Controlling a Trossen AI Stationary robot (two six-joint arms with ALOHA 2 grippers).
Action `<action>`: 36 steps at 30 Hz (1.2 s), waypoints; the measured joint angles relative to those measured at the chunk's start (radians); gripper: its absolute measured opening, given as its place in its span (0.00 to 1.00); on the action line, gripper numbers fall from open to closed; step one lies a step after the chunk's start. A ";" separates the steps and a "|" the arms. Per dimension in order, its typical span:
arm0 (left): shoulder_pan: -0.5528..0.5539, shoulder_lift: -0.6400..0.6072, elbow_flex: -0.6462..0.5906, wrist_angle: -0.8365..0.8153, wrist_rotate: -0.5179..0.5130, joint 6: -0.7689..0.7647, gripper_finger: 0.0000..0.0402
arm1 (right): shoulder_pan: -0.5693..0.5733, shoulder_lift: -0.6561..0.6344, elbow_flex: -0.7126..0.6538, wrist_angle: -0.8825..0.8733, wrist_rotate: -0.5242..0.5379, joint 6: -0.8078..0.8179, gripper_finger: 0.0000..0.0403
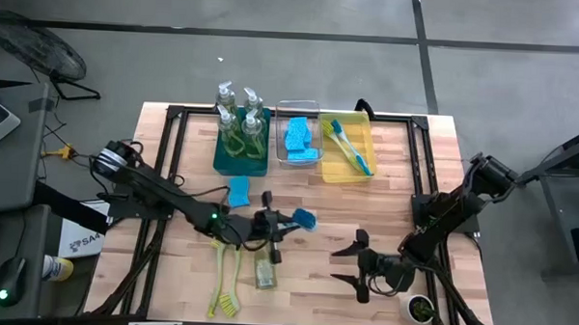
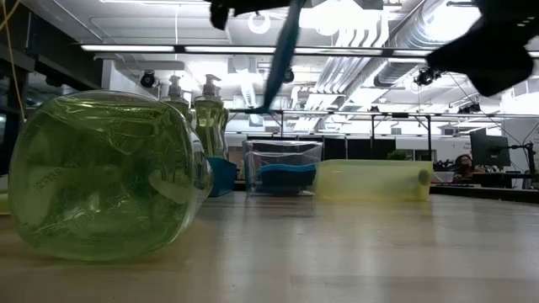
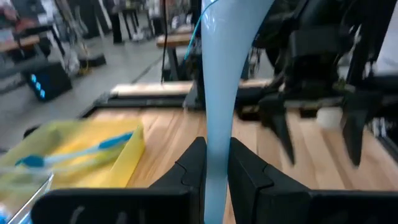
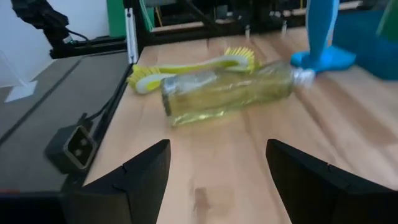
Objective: Pick & Place Kitchen Sink Supplies
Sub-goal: Put the blue dish brush into the yellow bin
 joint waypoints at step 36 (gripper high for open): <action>0.058 0.271 0.170 0.367 0.152 0.029 0.08 | -0.241 0.000 0.000 0.077 0.013 -0.106 0.43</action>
